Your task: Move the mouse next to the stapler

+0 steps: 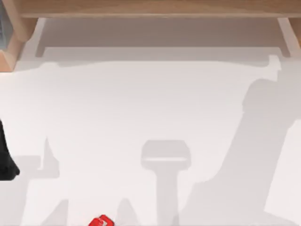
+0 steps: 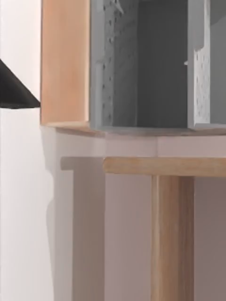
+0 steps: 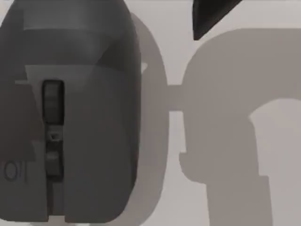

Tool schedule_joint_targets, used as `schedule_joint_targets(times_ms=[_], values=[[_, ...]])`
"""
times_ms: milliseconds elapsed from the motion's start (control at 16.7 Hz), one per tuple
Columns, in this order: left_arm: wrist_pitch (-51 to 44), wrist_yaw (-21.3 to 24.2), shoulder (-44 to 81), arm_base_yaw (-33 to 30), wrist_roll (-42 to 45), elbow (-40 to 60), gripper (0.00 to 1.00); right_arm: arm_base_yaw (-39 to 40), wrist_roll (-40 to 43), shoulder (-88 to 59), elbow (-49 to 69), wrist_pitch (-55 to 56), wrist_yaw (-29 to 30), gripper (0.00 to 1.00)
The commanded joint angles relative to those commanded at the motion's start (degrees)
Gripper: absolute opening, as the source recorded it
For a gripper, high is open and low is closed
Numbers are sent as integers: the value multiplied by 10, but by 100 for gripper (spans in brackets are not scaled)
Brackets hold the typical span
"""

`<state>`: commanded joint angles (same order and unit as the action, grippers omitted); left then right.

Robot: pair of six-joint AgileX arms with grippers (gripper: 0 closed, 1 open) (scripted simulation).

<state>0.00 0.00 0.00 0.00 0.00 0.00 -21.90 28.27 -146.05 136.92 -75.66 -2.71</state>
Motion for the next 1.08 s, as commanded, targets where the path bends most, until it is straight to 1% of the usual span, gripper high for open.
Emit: schedule_joint_targets(times_ms=[240, 540, 1080], values=[[0, 0, 0, 0, 0, 0, 100, 3, -3, -33, -15, 50, 1, 100], [0, 0, 0, 0, 0, 0, 100, 4, -3, -37, -17, 54, 2, 100], [0, 0, 0, 0, 0, 0, 100, 4, -3, -37, -17, 54, 2, 32]])
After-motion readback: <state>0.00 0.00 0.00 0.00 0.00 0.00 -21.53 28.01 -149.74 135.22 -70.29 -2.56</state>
